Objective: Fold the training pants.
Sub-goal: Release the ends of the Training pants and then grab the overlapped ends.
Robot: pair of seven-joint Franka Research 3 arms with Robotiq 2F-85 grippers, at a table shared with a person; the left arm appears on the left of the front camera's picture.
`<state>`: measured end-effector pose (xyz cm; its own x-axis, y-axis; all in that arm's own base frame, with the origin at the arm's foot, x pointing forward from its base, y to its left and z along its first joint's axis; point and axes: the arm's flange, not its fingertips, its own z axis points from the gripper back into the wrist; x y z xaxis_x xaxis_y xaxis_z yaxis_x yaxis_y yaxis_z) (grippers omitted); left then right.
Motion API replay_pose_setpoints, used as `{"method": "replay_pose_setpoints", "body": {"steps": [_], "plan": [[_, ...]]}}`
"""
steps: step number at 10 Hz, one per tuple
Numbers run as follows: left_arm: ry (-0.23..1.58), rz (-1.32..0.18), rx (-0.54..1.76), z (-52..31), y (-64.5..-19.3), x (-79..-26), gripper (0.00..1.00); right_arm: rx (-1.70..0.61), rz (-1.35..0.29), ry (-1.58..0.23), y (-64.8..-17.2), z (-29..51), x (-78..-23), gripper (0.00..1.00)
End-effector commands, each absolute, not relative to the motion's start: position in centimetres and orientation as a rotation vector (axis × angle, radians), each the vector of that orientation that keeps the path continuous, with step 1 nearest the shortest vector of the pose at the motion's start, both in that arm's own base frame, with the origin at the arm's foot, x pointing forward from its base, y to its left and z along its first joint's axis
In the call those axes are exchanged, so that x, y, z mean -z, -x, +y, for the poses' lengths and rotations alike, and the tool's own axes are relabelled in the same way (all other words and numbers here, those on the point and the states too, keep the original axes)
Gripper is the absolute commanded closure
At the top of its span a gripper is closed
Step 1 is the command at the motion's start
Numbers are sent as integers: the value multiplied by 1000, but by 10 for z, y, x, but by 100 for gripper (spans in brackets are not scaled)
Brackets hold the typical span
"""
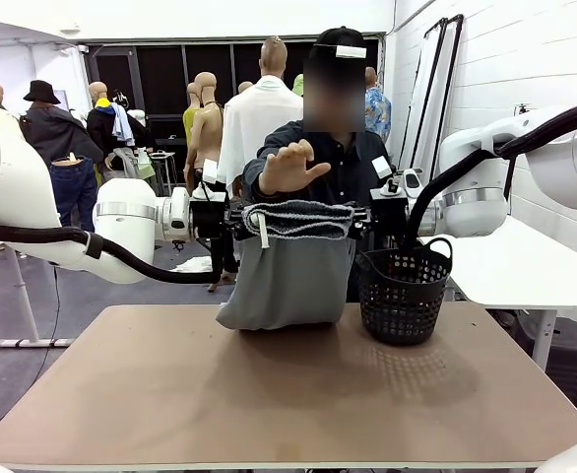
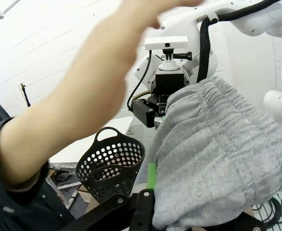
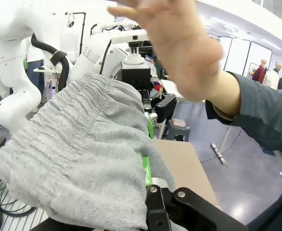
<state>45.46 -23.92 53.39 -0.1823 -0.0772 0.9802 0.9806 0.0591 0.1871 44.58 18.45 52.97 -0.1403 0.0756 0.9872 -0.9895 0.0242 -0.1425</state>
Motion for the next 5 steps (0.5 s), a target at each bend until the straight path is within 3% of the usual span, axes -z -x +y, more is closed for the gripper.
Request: {"method": "replay_pose_setpoints", "body": {"steps": [1, 5], "plan": [[1020, -1323, 1329, -239, -454, -535, 100, -1335, -1279, -1059, -443, 185, -530, 100], [1020, -1323, 1329, -239, -454, -535, 100, -1335, -1279, -1059, -443, 185, -530, 100]]}}
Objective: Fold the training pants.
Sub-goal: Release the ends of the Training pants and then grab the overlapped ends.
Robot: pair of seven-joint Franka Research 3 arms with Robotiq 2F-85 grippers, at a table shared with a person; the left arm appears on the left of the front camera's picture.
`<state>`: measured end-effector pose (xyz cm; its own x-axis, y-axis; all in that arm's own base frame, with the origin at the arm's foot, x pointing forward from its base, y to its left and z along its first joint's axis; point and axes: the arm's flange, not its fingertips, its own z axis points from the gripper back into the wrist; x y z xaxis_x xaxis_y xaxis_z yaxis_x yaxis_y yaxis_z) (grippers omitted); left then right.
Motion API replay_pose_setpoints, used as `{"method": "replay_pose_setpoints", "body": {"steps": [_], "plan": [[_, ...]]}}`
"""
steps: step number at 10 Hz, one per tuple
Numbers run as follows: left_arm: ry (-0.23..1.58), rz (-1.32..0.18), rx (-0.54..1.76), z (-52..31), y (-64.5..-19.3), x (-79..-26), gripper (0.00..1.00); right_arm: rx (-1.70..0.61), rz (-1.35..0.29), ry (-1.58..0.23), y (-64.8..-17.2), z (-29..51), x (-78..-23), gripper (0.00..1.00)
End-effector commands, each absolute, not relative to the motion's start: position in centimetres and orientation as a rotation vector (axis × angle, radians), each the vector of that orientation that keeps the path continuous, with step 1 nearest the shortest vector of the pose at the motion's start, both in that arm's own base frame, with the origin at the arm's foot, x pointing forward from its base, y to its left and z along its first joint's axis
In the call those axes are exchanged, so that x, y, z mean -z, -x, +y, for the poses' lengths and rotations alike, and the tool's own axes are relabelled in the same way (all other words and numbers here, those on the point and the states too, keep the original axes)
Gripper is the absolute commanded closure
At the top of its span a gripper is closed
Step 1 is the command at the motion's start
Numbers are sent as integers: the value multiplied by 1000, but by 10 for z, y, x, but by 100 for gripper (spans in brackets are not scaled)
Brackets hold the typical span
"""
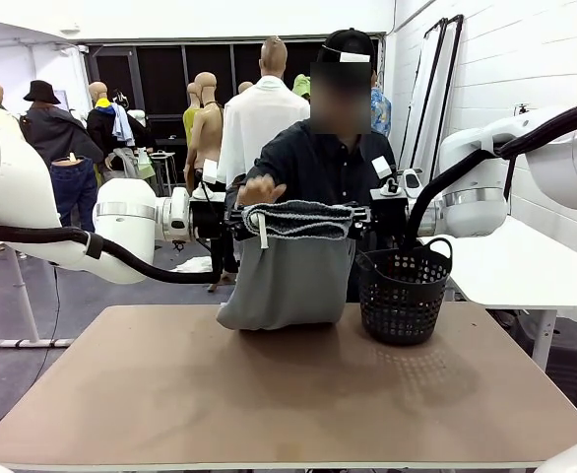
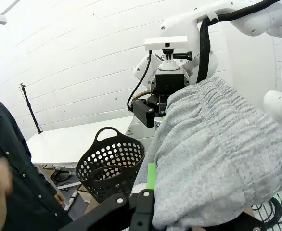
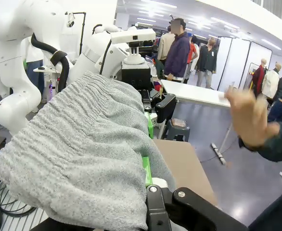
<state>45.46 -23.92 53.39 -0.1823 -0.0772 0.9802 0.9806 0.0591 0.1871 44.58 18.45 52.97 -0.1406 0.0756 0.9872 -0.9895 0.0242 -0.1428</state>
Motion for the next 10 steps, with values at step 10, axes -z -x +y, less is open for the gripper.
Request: {"method": "replay_pose_setpoints", "body": {"steps": [10], "plan": [[1020, -1323, 1329, -239, -454, -535, 100, -1335, -1279, -1059, -443, 185, -530, 100]]}}
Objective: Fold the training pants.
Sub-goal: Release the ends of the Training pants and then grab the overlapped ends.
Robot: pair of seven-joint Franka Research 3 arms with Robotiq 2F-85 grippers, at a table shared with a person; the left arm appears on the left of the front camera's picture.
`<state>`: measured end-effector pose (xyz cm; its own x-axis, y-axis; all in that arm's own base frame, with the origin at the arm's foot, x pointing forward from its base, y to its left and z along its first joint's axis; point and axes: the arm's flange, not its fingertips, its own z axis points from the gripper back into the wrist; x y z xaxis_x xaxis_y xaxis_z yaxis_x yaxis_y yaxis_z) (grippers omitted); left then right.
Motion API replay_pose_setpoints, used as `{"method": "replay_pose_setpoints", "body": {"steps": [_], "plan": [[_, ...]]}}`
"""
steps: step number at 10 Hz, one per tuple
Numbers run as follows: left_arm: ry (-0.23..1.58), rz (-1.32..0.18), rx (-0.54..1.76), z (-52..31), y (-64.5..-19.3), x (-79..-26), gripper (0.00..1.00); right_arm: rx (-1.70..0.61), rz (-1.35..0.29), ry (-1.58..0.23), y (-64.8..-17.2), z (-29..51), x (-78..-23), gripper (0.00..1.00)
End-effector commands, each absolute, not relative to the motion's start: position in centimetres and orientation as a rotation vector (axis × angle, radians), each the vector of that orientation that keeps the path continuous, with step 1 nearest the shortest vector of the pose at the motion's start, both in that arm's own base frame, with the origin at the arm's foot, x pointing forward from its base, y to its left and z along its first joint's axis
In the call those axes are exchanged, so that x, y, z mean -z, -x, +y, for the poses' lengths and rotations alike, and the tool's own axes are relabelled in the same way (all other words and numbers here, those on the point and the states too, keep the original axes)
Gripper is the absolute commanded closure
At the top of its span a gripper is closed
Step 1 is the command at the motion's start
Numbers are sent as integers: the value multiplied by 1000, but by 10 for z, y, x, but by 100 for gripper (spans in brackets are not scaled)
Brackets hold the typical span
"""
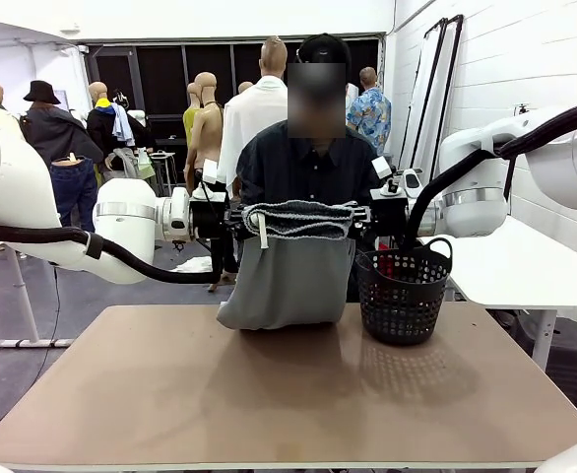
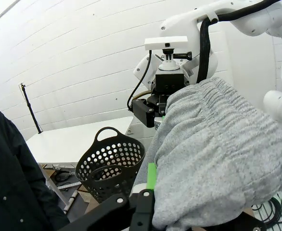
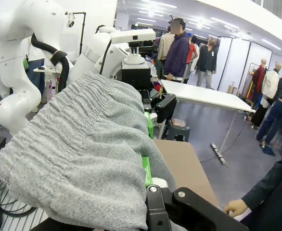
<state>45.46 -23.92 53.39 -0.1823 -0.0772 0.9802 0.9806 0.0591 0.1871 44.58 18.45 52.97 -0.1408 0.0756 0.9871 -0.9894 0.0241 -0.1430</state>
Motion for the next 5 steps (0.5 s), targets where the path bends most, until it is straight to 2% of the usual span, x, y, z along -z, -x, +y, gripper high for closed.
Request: {"method": "replay_pose_setpoints", "body": {"steps": [1, 5], "plan": [[1020, -1323, 1329, -239, -454, -535, 100, -1335, -1279, -1059, -443, 185, -530, 100], [1020, -1323, 1329, -239, -454, -535, 100, -1335, -1279, -1059, -443, 185, -530, 100]]}}
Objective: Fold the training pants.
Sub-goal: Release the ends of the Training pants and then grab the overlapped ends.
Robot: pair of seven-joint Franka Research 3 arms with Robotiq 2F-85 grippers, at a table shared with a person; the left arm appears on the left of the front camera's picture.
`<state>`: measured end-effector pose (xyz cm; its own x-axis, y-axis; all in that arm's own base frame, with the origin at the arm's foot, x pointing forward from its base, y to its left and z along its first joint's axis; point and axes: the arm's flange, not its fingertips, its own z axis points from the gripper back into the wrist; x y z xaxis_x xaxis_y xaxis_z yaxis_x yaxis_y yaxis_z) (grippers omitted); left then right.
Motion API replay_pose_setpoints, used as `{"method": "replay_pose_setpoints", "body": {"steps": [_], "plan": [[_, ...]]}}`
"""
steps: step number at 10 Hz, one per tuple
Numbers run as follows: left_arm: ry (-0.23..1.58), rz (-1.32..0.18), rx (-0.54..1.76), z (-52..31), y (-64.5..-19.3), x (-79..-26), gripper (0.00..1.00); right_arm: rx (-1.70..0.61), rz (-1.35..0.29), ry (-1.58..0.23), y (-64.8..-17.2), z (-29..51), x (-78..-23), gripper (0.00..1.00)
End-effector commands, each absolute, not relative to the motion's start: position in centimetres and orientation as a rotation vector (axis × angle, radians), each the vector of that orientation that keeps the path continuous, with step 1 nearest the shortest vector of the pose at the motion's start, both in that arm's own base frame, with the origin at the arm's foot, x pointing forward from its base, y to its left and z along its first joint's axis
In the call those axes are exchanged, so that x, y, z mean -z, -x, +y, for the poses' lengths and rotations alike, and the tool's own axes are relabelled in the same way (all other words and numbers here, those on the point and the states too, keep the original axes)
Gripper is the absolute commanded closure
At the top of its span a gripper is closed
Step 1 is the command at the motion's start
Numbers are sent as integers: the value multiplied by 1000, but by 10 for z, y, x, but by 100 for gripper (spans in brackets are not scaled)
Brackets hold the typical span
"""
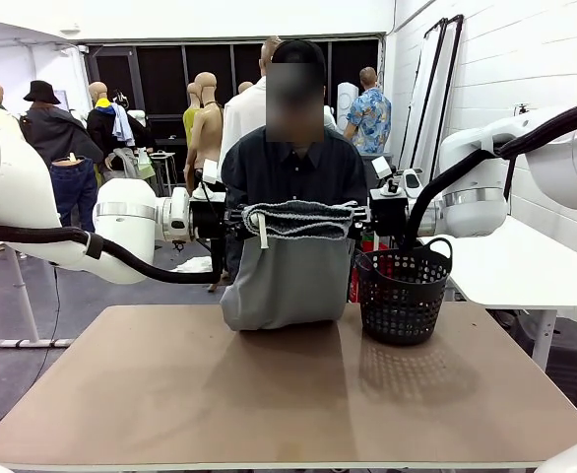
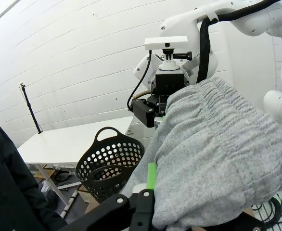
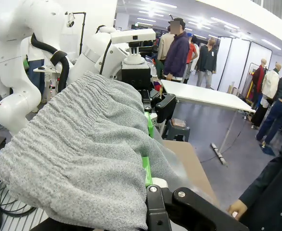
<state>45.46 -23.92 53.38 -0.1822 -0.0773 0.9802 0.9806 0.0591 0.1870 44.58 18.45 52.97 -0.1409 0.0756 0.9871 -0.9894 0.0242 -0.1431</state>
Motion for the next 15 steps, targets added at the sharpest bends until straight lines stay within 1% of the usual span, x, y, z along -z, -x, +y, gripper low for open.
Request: {"method": "replay_pose_setpoints", "body": {"steps": [1, 15], "plan": [[1020, -1323, 1329, -239, -454, -535, 100, -1335, -1279, -1059, -443, 185, -530, 100], [1020, -1323, 1329, -239, -454, -535, 100, -1335, -1279, -1059, -443, 185, -530, 100]]}}
